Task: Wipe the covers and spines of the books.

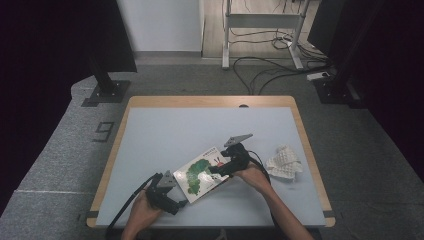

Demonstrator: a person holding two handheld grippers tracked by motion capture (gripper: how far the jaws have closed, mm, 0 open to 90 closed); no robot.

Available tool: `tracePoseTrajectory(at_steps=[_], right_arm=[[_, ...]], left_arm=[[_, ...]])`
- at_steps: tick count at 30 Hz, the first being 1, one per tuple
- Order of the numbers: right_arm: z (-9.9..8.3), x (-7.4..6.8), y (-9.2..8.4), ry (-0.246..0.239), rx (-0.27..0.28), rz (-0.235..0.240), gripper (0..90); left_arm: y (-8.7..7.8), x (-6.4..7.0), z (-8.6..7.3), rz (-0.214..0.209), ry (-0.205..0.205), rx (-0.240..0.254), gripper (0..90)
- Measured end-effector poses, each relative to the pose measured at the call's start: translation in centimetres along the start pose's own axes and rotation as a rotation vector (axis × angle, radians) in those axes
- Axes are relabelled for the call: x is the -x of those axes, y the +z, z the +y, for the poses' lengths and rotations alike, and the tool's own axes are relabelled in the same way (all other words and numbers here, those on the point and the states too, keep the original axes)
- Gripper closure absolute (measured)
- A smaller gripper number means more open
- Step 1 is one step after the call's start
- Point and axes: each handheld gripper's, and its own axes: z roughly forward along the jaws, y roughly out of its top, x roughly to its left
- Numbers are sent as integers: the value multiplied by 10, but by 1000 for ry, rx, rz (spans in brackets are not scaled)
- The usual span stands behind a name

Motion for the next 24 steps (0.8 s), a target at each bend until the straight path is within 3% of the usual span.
tracePoseTrajectory(at_steps=[8,9,10,13,21,24], right_arm=[[0,-8,-10,7,10,1,67],[-1,-9,-11,8,3,21,136],[-2,-14,-10,3,-11,75,139],[-2,-21,-8,-50,-42,37,136],[2,-12,-12,-80,-88,26,156],[3,-5,-15,-86,-104,45,227]], left_arm=[[0,0,0,1,-1,0,0],[0,0,0,1,-1,0,0],[0,0,0,1,-1,0,0],[0,0,0,1,0,0,0],[0,0,0,0,-1,1,0],[0,0,0,2,-1,0,0]])
